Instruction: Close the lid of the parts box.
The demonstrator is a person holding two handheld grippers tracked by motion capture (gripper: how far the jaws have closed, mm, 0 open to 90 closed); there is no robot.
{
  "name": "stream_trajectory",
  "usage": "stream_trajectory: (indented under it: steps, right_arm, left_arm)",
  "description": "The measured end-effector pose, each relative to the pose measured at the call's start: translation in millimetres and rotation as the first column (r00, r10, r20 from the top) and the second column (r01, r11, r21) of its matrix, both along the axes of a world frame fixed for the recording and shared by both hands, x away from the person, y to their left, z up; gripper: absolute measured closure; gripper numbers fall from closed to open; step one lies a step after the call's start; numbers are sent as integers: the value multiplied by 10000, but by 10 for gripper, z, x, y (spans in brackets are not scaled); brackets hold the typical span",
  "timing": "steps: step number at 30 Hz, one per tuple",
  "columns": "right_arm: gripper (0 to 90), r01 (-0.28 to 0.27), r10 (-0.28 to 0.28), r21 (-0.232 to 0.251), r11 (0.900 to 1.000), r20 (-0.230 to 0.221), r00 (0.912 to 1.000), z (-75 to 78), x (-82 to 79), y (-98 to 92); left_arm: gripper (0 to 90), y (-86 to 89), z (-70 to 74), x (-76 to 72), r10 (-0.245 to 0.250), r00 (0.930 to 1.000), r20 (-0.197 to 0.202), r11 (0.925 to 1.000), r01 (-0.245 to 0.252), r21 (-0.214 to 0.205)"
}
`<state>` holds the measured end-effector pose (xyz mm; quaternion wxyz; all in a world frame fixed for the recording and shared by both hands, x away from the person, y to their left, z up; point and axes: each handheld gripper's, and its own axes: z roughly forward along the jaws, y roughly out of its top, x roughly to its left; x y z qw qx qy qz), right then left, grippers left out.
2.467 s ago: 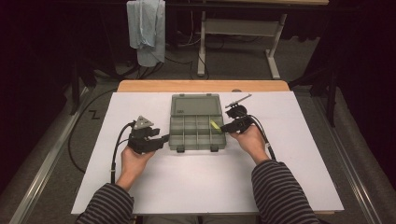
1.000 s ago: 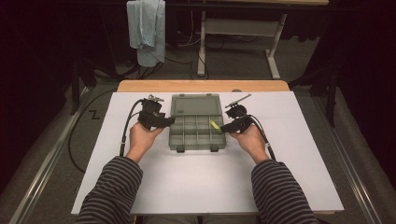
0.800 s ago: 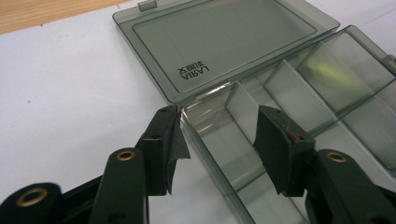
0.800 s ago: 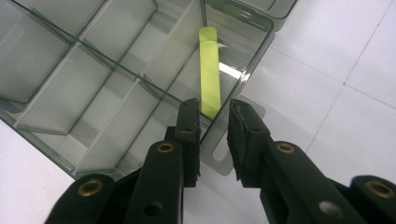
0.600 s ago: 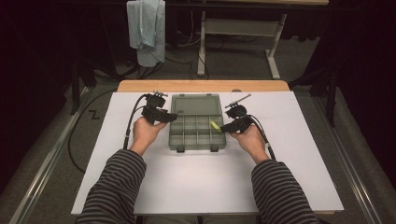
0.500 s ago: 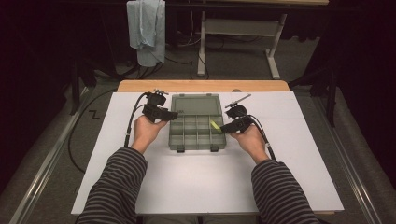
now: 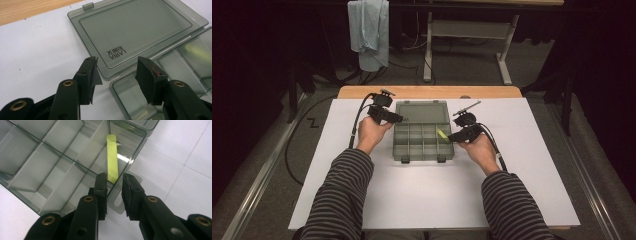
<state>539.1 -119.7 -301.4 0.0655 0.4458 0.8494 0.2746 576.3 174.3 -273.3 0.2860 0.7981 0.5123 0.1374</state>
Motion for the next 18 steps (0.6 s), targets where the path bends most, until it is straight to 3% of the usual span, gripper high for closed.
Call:
stream_trajectory:
  steps: [3, 9, 18]
  right_arm:
    - [769, 9, -8, -18, 10000, 23, 10000, 0, -4, 3]
    - [769, 1, -1, -19, 10000, 0, 10000, 1, -2, 5]
    - [769, -2, 3, -57, 10000, 60, 10000, 1, -7, 8]
  left_arm:
    - [501, 2, -7, 64, -1, 9997, -263, 9999, 5, 130]
    - [502, 18, -48, 171, 152, 9978, -648, 9999, -152, -3]
    - [502, 63, -155, 287, 563, 9926, -1076, 9966, -623, -534]
